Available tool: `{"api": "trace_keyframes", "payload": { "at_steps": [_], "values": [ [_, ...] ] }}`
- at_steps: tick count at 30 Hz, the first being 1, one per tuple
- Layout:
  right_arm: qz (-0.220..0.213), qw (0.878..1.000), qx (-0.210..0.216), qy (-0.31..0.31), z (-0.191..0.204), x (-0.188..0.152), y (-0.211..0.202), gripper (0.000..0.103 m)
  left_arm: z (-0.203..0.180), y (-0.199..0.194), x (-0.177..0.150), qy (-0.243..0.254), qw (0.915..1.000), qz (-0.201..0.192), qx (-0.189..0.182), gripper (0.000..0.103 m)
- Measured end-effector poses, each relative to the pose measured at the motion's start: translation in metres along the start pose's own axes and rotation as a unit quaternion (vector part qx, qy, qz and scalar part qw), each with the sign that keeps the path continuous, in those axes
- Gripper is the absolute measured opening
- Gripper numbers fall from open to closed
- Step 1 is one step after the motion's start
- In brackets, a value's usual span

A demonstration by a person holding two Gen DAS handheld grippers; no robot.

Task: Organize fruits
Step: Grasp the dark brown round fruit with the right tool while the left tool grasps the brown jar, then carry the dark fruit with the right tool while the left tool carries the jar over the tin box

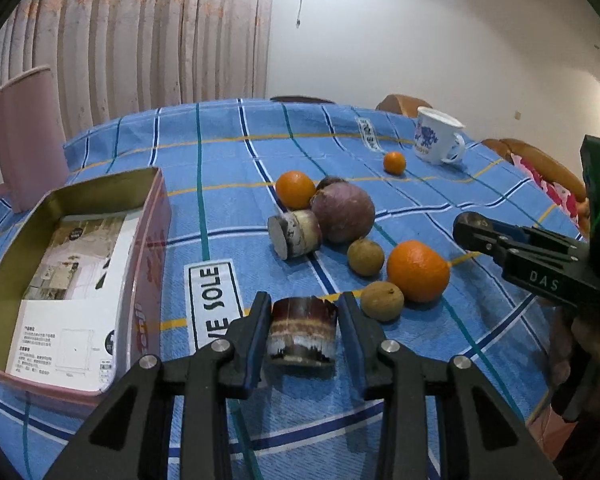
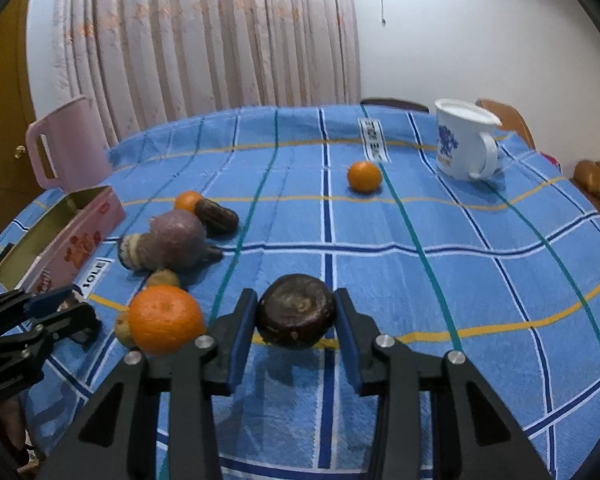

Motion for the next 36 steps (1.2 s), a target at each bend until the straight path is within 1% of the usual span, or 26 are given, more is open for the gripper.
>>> {"api": "trace_keyframes", "payload": {
  "at_steps": [4, 12, 17, 25, 30, 36],
  "values": [
    [-0.019, 1.0, 0.005, -0.007, 0.004, 0.002, -0.006, 0.042, -0.003, -0.008, 0.005, 0.011, 0.9995, -0.029, 0.002, 0.036],
    [-0.042, 0.999, 0.005, -0.013, 0.006, 0.002, -0.014, 0.042, -0.005, -0.009, 0.007, 0.013, 0.9993, -0.036, -0.004, 0.036],
    [-0.054, 0.998, 0.006, -0.014, 0.007, 0.002, -0.018, 0.042, -0.003, -0.016, 0.009, 0.011, 0.9986, -0.051, -0.005, 0.036],
    [-0.095, 0.995, 0.011, -0.025, 0.011, 0.005, -0.033, 0.042, -0.005, -0.03, 0.017, 0.032, 0.996, -0.081, 0.022, 0.036],
    [-0.107, 0.994, 0.023, -0.024, 0.015, 0.007, -0.039, 0.042, -0.003, -0.036, 0.021, 0.034, 0.9945, -0.095, 0.028, 0.036],
    [-0.135, 0.99, 0.034, -0.032, 0.024, 0.013, -0.05, 0.042, -0.002, -0.044, 0.025, 0.034, 0.9926, -0.112, 0.032, 0.036]
  ]
}}
Point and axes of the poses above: each gripper's, at about its wrist camera, not at the fingertips, and y roughly the way its jaws point, z to its left, x to its top, the point moved 7 cm from there along y, roughly the way its jaws point, and after that the axes turned 8 degrees about -x, right-handed, at the moved point
